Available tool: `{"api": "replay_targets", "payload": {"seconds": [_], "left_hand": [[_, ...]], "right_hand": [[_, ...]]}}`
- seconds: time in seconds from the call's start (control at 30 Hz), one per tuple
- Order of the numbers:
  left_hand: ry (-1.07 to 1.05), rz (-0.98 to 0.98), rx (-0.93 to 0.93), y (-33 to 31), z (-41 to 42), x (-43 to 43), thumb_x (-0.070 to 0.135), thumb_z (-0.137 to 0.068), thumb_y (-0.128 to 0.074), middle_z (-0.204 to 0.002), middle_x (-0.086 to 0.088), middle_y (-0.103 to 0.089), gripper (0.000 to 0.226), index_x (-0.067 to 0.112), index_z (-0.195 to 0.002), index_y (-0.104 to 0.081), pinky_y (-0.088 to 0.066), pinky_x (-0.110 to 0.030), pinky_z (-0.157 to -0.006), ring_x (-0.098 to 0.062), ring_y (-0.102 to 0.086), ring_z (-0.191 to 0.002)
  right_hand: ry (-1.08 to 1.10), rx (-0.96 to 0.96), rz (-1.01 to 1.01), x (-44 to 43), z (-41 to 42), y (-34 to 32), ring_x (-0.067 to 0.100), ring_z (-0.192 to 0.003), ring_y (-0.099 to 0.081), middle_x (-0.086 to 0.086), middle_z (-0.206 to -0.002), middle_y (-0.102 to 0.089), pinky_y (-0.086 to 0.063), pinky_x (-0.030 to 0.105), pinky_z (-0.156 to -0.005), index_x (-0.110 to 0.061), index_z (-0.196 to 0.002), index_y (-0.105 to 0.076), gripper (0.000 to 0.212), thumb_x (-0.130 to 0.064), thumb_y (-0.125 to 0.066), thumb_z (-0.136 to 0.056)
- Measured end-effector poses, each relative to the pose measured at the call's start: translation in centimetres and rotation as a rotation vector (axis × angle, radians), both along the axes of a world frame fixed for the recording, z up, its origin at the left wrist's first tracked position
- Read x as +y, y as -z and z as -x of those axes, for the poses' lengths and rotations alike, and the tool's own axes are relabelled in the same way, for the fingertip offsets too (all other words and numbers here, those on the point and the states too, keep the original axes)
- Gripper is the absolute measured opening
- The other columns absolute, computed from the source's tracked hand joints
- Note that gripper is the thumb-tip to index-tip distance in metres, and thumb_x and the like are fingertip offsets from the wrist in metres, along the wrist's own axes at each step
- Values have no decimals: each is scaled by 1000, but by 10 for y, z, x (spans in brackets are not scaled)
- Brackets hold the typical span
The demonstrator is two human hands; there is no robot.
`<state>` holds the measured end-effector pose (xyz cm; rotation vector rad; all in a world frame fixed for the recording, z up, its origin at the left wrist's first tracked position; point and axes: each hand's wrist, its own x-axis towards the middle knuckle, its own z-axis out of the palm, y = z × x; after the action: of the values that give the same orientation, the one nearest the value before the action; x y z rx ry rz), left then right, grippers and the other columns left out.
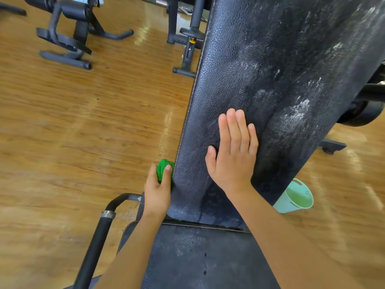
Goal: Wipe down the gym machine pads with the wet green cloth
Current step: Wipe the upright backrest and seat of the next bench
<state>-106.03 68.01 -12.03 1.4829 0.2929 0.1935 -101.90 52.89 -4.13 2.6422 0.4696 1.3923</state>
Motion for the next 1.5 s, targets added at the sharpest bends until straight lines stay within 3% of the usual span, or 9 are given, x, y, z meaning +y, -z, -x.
{"api": "replay_targets", "payload": {"seconds": [0.17,0.3,0.5,0.67,0.83,0.97,1.1,1.33,1.5], "left_hand": [[80,-104,233,50,31,5,36,-99,-44,-96,6,-62,11,29,-100,-52,-45,-31,-77,-17,-59,-97],[117,-96,321,57,36,8,30,-101,-42,-117,7,-47,42,15,-140,-40,-34,-27,-88,-15,-46,-115],[31,20,248,26,22,2,26,-101,-44,-89,17,-49,7,29,-97,-49,-36,-28,-78,-7,-48,-88],[50,-106,335,49,33,1,38,-102,-37,-135,-1,-45,49,14,-144,-34,-31,-35,-103,-20,-36,-131],[88,-303,406,72,41,5,31,-103,-35,-116,-5,-53,24,17,-117,-48,-33,-48,-100,-37,-40,-124],[107,-128,446,71,46,11,27,-102,-42,-128,-4,-51,37,21,-138,-42,-33,-47,-108,-29,-42,-126],[91,61,404,55,70,17,13,-97,-54,-100,-1,-61,9,21,-102,-54,-43,-27,-81,-20,-58,-101],[121,362,428,42,131,18,15,-79,-74,-103,1,-72,39,23,-115,-62,-49,-36,-89,-18,-65,-100],[109,463,387,31,148,7,3,-90,-57,-105,-12,-72,27,8,-117,-62,-52,-35,-85,-22,-69,-96]], "right_hand": [[9,2,0,0,0,0,23,-146,-11,9,-154,-19,-6,40,-122,-9,-150,-14,62,-32,-33,-96],[11,8,0,0,0,-1,22,-146,-10,9,-155,-18,-5,40,-122,-8,-150,-15,62,-32,-33,-96],[12,8,7,0,-1,0,22,-147,-10,8,-155,-17,-5,40,-122,-9,-151,-13,65,-31,-37,-95],[8,18,0,0,0,0,23,-146,-13,8,-155,-17,-6,40,-122,-7,-150,-17,63,-31,-38,-96],[11,33,5,0,1,0,24,-146,-17,7,-155,-18,-7,40,-122,-7,-151,-17,62,-32,-36,-96],[-1,33,-7,0,2,-1,25,-146,-20,8,-156,-21,-7,40,-122,-7,-151,-19,61,-32,-34,-97],[-24,63,-39,2,5,-8,26,-145,-23,11,-155,-31,-10,41,-122,-6,-149,-24,61,-28,-42,-96],[-151,346,-436,9,88,-5,26,-145,-26,11,-153,-35,-22,42,-119,-5,-143,-42,59,-18,-57,-88],[-131,902,-896,40,181,86,4,-137,-34,-9,-145,-41,-29,24,-112,-26,-140,-41,61,-51,-54,-86]]}}
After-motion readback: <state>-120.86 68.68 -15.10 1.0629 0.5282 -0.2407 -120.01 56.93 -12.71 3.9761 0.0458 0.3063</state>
